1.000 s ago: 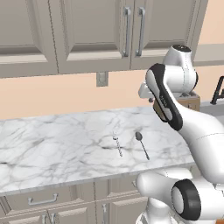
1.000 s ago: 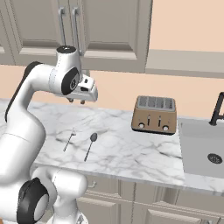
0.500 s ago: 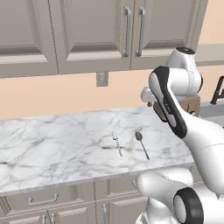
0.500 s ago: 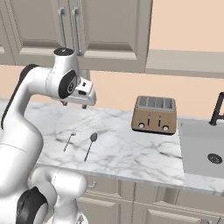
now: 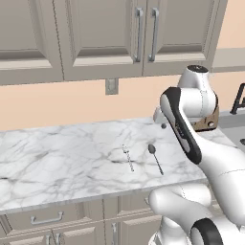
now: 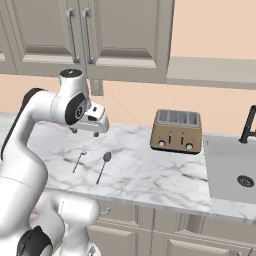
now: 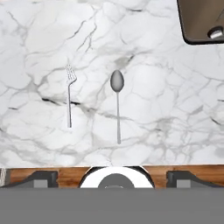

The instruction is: Take the fork and place it on the left side of the plate. Then take the spoon and place it on the right side of the plate. Make sure they're directly next to the plate.

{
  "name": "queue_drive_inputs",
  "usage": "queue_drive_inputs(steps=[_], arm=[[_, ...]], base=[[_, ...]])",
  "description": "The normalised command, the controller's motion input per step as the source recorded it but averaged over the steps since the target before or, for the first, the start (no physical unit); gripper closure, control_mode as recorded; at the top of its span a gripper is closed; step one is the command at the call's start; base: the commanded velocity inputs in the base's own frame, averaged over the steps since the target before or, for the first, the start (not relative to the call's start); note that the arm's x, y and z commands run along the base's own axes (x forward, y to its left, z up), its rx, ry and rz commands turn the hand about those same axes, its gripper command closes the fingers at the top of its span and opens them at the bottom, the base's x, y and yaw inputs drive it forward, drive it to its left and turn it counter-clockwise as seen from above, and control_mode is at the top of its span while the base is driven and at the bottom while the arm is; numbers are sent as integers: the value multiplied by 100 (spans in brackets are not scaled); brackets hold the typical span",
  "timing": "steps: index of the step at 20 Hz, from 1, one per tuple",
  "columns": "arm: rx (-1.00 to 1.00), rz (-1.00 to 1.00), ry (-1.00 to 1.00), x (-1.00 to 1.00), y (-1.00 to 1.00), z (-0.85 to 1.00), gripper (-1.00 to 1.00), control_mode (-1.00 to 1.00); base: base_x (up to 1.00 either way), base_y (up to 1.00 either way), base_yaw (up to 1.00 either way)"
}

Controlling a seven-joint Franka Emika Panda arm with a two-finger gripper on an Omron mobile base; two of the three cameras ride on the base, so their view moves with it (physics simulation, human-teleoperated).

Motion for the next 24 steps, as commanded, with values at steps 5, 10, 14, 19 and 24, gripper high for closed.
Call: queue_drive_inputs(steps=[5, 10, 14, 19, 24], arm=[[-2, 0, 3, 2, 0, -62, -100, -100], [0, 0, 0, 11, -3, -62, -100, -100], [1, 0, 0, 29, 0, -58, -100, -100], [0, 0, 1, 42, 0, -47, -100, -100], [0, 0, 12, 42, 0, -41, -100, -100]], base=[[0, 0, 0], [0, 0, 0], [0, 0, 0], [0, 0, 0], [0, 0, 0]])
